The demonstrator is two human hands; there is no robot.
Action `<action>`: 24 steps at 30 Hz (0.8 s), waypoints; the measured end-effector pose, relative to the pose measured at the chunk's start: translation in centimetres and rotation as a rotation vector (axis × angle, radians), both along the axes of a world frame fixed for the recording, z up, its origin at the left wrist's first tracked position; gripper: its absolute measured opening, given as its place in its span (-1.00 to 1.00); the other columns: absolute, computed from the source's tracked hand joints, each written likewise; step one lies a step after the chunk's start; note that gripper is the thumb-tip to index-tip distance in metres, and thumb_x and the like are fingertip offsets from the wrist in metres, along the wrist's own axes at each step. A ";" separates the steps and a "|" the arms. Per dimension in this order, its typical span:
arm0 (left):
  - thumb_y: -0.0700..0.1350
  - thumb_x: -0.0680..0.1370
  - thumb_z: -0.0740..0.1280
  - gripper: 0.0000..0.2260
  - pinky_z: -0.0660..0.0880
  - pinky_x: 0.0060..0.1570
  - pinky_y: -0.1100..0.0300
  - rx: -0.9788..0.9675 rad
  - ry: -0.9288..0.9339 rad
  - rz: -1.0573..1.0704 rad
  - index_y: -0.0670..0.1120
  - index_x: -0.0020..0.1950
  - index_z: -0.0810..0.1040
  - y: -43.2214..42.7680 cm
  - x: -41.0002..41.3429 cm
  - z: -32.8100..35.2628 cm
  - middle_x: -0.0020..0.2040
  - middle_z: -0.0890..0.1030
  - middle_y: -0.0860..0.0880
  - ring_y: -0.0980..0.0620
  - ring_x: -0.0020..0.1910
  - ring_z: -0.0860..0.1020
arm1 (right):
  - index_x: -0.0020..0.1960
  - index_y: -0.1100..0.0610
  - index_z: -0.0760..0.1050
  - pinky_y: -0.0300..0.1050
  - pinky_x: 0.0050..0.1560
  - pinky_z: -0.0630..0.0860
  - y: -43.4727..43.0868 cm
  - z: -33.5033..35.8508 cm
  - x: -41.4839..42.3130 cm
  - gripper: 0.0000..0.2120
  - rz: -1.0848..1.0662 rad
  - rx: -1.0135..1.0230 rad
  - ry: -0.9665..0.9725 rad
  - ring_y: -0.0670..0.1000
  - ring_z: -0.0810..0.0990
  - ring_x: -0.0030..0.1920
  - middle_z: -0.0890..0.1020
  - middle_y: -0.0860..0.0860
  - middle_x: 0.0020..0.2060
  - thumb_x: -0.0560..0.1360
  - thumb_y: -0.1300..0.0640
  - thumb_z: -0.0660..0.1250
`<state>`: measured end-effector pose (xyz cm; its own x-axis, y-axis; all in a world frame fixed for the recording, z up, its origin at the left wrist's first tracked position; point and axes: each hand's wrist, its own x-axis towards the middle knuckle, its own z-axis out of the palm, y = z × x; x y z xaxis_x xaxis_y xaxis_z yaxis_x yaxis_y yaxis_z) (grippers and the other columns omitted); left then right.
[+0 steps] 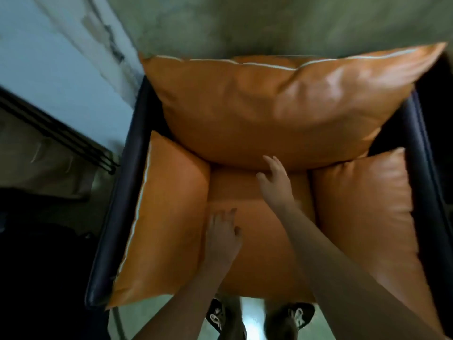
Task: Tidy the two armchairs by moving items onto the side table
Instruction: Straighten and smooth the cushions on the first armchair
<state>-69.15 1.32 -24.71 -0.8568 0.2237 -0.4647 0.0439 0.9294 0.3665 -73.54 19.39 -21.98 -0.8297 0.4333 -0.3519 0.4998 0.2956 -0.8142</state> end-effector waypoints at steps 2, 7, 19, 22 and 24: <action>-0.04 0.63 0.30 -0.49 0.38 0.39 0.03 0.110 -0.072 -0.070 0.05 0.57 0.29 3.2 -0.2 0.6 0.44 0.46 -0.05 -0.07 0.43 0.39 | 0.57 -0.03 0.27 0.03 0.51 0.25 2.8 0.6 2.6 -0.51 -0.038 0.041 -0.004 0.04 0.15 0.59 0.20 -0.01 0.60 0.66 0.07 0.24; -0.13 0.59 0.30 -0.57 0.40 0.38 0.03 0.212 -0.071 -0.306 0.04 0.47 0.47 12.1 0.5 2.1 0.36 0.56 -0.07 -0.10 0.37 0.47 | 0.52 0.13 0.37 0.02 0.55 0.21 9.9 2.2 9.9 -0.51 -0.164 0.142 0.018 0.10 0.25 0.56 0.36 0.14 0.52 0.60 0.20 0.28; -0.07 0.63 0.29 -0.55 0.29 0.41 0.07 0.353 0.066 -0.819 -0.10 0.52 0.39 31.7 0.4 4.9 0.37 0.46 -0.18 -0.16 0.37 0.43 | 0.44 0.06 0.44 0.05 0.46 0.36 16.5 2.3 28.7 -0.58 -0.535 0.260 -0.014 0.05 0.46 0.38 0.54 0.03 0.34 0.60 0.19 0.32; 0.07 0.58 0.37 -0.43 0.34 0.37 0.00 0.291 0.071 -0.953 0.01 0.56 0.29 35.0 -0.3 4.8 0.45 0.38 -0.13 -0.16 0.41 0.36 | 0.45 0.08 0.45 0.13 0.45 0.37 15.1 0.8 32.2 -0.56 -0.577 0.232 -0.124 0.08 0.48 0.38 0.56 0.04 0.33 0.58 0.15 0.35; 0.18 0.51 0.43 -0.25 0.33 0.37 -0.08 0.187 0.077 -0.966 0.09 0.60 0.17 36.7 -1.2 4.3 0.55 0.26 -0.11 -0.16 0.48 0.24 | 0.47 0.08 0.42 0.15 0.43 0.38 14.0 -0.1 34.0 -0.51 -0.614 0.204 -0.220 0.12 0.47 0.39 0.54 0.06 0.37 0.56 0.08 0.39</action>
<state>-70.34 37.99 -20.38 -0.2931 0.9074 -0.3012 0.7835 0.4085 0.4682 -39.50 33.38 -22.06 -0.3303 0.8783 -0.3455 0.7737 0.0423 -0.6321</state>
